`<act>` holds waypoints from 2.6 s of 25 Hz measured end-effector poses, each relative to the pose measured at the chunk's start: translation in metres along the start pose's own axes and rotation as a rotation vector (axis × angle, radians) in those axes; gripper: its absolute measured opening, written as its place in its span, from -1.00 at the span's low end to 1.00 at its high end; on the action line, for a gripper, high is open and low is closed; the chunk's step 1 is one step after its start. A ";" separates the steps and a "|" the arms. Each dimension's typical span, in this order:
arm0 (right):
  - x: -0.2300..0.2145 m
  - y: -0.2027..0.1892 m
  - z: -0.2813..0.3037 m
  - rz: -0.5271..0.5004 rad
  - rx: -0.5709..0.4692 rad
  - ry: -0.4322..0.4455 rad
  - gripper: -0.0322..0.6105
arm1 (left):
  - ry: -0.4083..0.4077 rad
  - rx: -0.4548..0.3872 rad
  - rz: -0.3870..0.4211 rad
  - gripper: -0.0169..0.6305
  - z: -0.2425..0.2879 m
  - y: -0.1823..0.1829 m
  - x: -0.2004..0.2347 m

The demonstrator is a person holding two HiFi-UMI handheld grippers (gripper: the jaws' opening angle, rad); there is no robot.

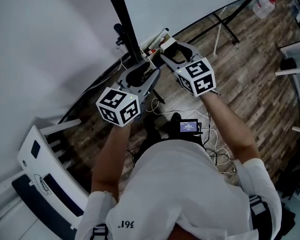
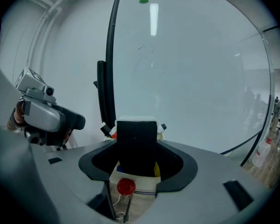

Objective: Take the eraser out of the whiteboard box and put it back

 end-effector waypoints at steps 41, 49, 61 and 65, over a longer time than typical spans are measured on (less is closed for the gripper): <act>0.003 -0.010 0.019 0.028 0.041 -0.004 -0.06 | -0.003 0.003 -0.018 -0.44 -0.003 -0.004 0.004; 0.004 -0.007 0.008 0.026 0.010 -0.013 -0.06 | -0.001 -0.006 -0.021 -0.44 -0.004 -0.004 0.005; 0.007 0.002 -0.027 0.028 -0.042 -0.032 -0.06 | -0.010 -0.027 0.000 -0.44 -0.007 0.005 -0.005; 0.007 0.003 -0.044 0.035 -0.065 -0.038 -0.07 | -0.014 -0.032 0.013 -0.44 -0.009 0.008 -0.015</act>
Point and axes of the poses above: the fingertips, and each gripper's own axes: z forward along the fingers, x to its left, y out of its top, the point moved 9 cm from there along -z, backward along the fingers, and after that the axes turned 12 degrees about x, right-handed, at the moved point
